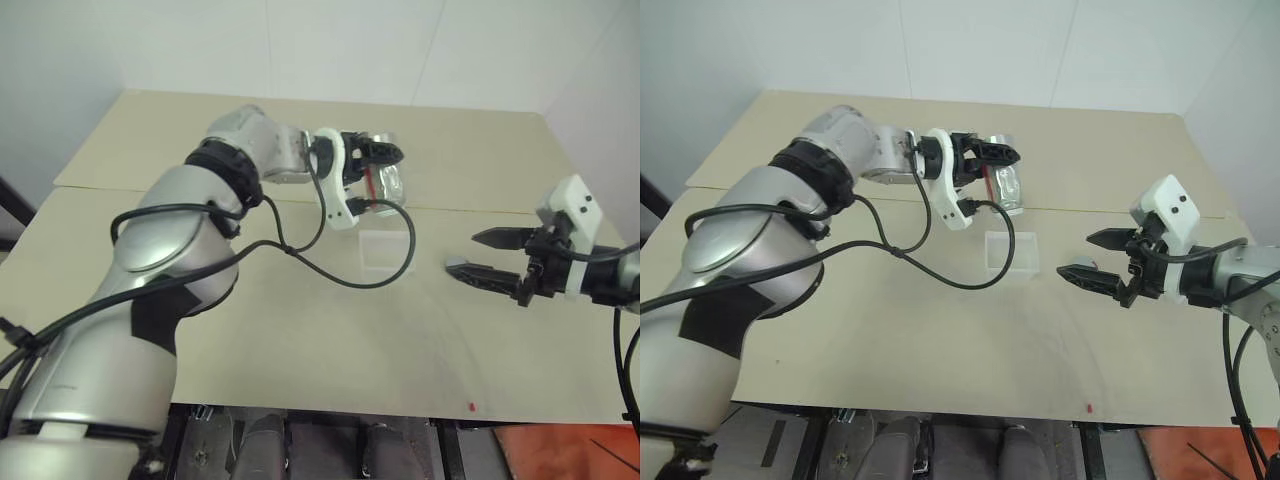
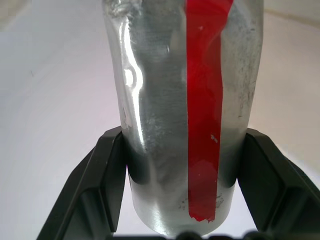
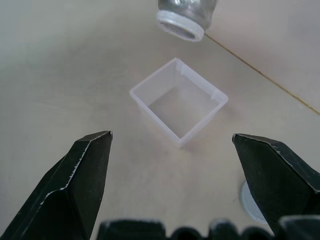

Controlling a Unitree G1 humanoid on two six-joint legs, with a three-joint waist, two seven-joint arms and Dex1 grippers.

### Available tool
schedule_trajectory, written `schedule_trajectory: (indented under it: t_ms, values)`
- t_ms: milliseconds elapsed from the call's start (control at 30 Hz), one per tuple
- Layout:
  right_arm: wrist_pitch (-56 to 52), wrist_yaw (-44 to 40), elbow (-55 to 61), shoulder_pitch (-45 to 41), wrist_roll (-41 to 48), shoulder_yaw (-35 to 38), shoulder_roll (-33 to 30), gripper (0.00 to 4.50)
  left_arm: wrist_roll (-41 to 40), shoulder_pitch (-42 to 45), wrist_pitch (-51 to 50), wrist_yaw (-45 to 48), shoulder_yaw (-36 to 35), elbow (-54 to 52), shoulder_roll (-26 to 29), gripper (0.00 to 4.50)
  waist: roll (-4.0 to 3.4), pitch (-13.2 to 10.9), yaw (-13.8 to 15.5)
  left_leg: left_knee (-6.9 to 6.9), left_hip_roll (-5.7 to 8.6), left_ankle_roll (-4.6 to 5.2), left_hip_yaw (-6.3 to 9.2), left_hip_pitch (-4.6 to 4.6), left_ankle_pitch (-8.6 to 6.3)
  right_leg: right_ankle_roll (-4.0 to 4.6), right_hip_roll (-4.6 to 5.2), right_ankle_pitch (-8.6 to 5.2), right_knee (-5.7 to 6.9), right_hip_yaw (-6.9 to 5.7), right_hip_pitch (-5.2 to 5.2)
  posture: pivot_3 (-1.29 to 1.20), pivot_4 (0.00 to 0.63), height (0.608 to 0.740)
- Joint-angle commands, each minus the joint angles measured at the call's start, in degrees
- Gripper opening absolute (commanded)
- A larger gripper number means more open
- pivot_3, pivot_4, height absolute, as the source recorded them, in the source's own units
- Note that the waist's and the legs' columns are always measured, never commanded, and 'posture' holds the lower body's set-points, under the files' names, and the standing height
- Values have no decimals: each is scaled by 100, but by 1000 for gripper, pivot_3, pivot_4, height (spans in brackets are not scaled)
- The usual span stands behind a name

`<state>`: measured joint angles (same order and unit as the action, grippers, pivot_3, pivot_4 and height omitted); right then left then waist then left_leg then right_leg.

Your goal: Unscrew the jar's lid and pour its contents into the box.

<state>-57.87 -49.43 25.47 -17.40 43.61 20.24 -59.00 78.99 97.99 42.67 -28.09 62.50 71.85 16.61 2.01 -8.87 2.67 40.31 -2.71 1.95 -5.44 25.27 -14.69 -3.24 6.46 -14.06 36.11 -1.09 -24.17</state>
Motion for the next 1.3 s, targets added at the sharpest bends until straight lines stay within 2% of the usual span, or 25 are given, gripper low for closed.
schedule_trajectory:
  t_ms: [33,167,600,733,833,900,1033,1100,1167,1200,1233,1300]
  values:
    - [-76,134,126,-91,187,273,-24,4467,439,375,-579,-538,407,76,-161,2854,0,0,-1,0,0,0,0,0,0,0,0,0,0,0,-1,0,150,740]
    - [-95,346,185,-92,268,255,27,4467,484,415,-636,-824,538,116,-297,2854,0,0,-21,0,-1,-1,1,0,1,0,0,0,4,4,-6,0,150,740]
    - [-202,811,385,-76,611,211,154,4467,359,-50,-793,-966,610,-6,-263,2854,-1,0,-20,6,-1,-7,0,0,4,1,0,0,13,4,-6,0,150,740]
    - [-235,893,434,-73,692,215,170,4467,-107,-194,-571,-663,204,71,-182,2854,0,0,-11,10,-1,-20,0,2,12,1,0,0,19,3,-6,0,150,740]
    - [-261,965,454,-34,735,263,182,4467,-770,-459,-178,-111,-324,162,-34,2854,-2,1,-27,10,-2,-37,0,1,22,1,1,0,19,4,-5,0,150,740]
    - [-283,1026,468,-15,796,293,195,4467,-1658,-773,263,581,-1055,251,114,2854,-4,2,-43,10,-3,-39,0,0,23,1,0,0,21,3,-5,0,150,740]
    - [-292,1087,469,20,898,361,168,4467,-3971,-1520,677,3023,-2929,374,257,2854,-4,2,-85,15,-8,-48,-3,-5,29,2,0,0,63,7,-11,0,150,740]
    - [-309,1101,443,17,938,416,150,4467,-5507,-1922,107,4788,-4121,255,121,2854,-5,3,-92,22,-9,-51,-3,-4,31,2,0,0,66,2,-10,0,150,740]
    - [-320,1114,436,26,994,478,130,4467,-6805,-2241,-989,6203,-5142,-34,-1,2854,-5,3,-84,36,-10,-49,0,-3,30,2,0,0,67,-5,0,0,150,740]
    - [-323,1127,440,33,1026,503,123,4467,-7225,-2375,-1434,6704,-5459,-225,-9,2854,-5,3,-88,42,-10,-47,1,-2,28,2,0,0,67,-5,3,0,150,740]
    - [-336,1144,431,29,1063,530,110,4467,-7904,-2417,-2550,6944,-6026,-438,-107,2854,-5,3,-98,46,-10,-44,1,-1,27,1,0,0,67,-4,4,0,150,740]
    - [-366,1154,419,13,1117,569,76,4467,-8746,-2613,-3822,7315,-6644,-1054,-202,2854,-5,3,-120,49,-9,-43,9,1,26,1,-1,0,69,-3,4,0,150,740]
